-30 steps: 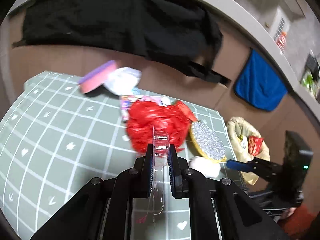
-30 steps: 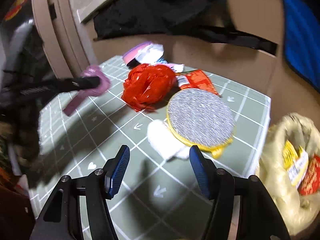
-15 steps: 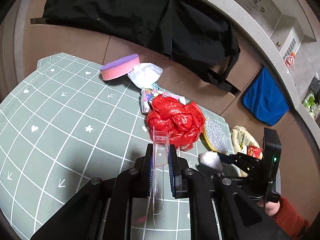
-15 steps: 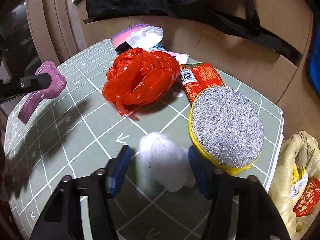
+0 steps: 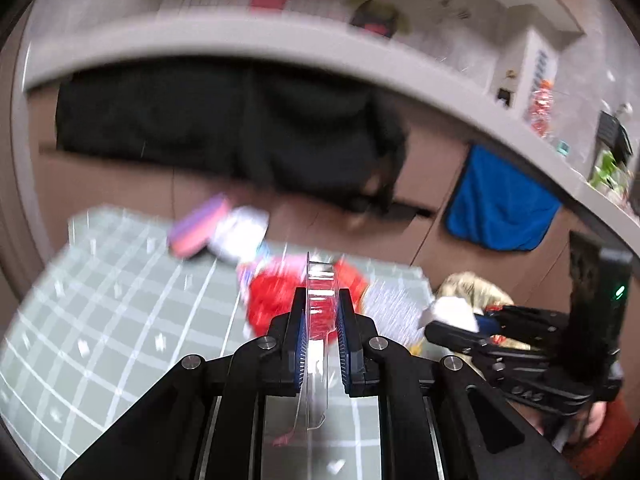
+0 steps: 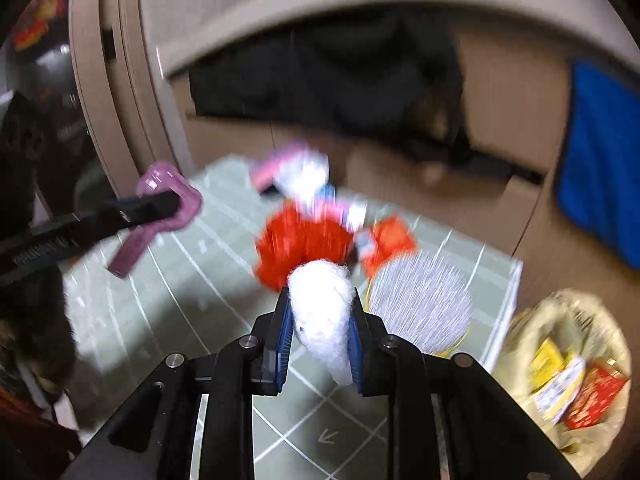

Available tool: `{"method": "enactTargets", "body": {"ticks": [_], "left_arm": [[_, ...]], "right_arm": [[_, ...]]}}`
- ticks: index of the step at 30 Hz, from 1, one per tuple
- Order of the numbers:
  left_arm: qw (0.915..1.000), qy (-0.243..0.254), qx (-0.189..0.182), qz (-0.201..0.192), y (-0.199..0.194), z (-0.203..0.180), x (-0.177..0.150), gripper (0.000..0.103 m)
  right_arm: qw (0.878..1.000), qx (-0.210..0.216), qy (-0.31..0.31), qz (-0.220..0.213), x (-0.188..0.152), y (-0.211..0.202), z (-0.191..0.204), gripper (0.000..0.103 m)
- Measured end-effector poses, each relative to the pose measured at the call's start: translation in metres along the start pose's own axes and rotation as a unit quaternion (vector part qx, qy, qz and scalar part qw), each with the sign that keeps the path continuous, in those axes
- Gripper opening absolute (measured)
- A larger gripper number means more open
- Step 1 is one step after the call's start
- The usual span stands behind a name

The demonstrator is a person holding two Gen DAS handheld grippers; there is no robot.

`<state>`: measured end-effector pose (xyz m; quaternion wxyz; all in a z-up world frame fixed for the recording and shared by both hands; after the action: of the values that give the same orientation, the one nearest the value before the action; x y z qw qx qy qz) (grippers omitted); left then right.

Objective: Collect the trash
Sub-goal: 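Carry the clear packaging and white tissue over the bin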

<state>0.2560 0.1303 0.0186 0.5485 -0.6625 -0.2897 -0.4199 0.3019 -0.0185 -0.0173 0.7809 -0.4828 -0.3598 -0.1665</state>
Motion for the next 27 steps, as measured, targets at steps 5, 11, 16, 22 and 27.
{"method": "enactTargets", "body": {"ticks": [5, 11, 16, 22, 27], "left_arm": [[0.9983, 0.039, 0.005, -0.043, -0.018, -0.031, 0.047, 0.014], [0.9946, 0.067, 0.001, -0.079, -0.030, -0.071, 0.083, 0.014], [0.9917, 0.097, -0.013, -0.084, -0.024, -0.109, 0.098, 0.014], [0.9899, 0.118, -0.040, -0.066, 0.002, -0.155, 0.103, 0.014], [0.9873, 0.131, -0.073, -0.053, 0.029, -0.193, 0.100, 0.014]], "right_arm": [[0.998, 0.002, 0.000, -0.070, 0.040, -0.063, -0.001, 0.022], [0.992, -0.024, -0.005, -0.126, 0.060, -0.120, -0.021, 0.023], [0.989, -0.039, 0.009, -0.145, 0.059, -0.142, -0.052, 0.023], [0.985, -0.056, 0.044, -0.155, 0.050, -0.159, -0.099, 0.023], [0.982, -0.075, 0.073, -0.160, 0.043, -0.167, -0.136, 0.024]]}}
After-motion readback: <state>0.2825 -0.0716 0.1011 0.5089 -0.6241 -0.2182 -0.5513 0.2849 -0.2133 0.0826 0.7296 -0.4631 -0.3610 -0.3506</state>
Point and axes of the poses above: each gripper's, at about its wrist camera, not at the fingertips, and y roughly the way its jaws point, z to its left, x to its top, the point moved 5 cm from there along y, roughly the way its jaws point, and after that the axes turned 13 degrees about y, right-handed, at the moved point
